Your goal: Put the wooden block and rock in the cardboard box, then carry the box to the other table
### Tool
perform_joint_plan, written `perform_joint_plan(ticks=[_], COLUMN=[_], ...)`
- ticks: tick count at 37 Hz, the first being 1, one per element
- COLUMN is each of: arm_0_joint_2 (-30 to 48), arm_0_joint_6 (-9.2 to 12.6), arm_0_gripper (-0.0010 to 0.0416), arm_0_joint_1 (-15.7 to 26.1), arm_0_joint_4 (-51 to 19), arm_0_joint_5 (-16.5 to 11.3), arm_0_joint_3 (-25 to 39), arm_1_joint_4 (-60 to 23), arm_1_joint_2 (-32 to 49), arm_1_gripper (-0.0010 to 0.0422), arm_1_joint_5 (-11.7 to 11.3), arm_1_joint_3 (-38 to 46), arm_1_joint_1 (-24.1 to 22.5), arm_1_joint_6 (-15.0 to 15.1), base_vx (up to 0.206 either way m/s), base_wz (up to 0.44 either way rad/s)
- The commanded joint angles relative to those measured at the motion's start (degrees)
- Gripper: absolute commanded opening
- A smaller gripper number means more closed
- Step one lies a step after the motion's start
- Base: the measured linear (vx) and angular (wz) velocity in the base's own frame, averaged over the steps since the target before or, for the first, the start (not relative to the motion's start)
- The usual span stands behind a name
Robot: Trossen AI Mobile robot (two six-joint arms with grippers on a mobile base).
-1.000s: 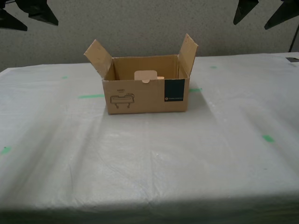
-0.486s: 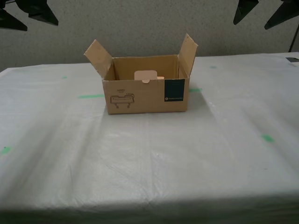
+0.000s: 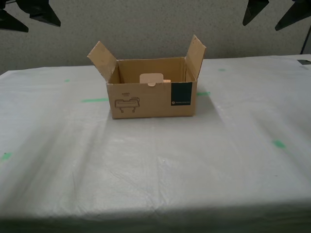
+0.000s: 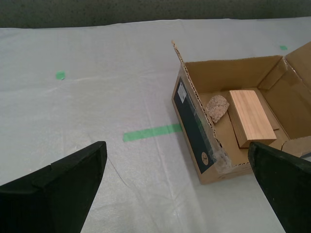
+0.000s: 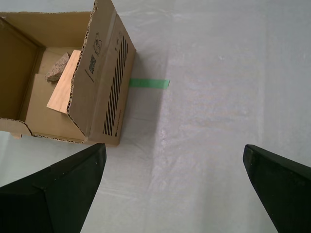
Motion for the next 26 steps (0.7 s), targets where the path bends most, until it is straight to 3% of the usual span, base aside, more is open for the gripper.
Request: perform_joint_plan(ticks=[1,26], arm_0_joint_2=[0.0,0.0], arm_0_joint_6=[0.0,0.0], arm_0_gripper=[0.0394,0.0393], arm_0_joint_1=[0.0,0.0], arm_0_joint_4=[0.0,0.0], arm_0_joint_5=[-0.1,-0.1], arm_0_joint_3=[0.1,0.1], arm_1_joint_4=[0.1,0.1], arm_1_joint_2=[0.0,0.0], arm_1_gripper=[0.0398,0.0398], arm_1_joint_5=[0.0,0.0], arm_1_joint_3=[0.0,0.0], arm_1_joint_1=[0.0,0.0], arm_1_joint_6=[0.2,0.2], base_vx=[0.000,0.000], base_wz=[0.000,0.000])
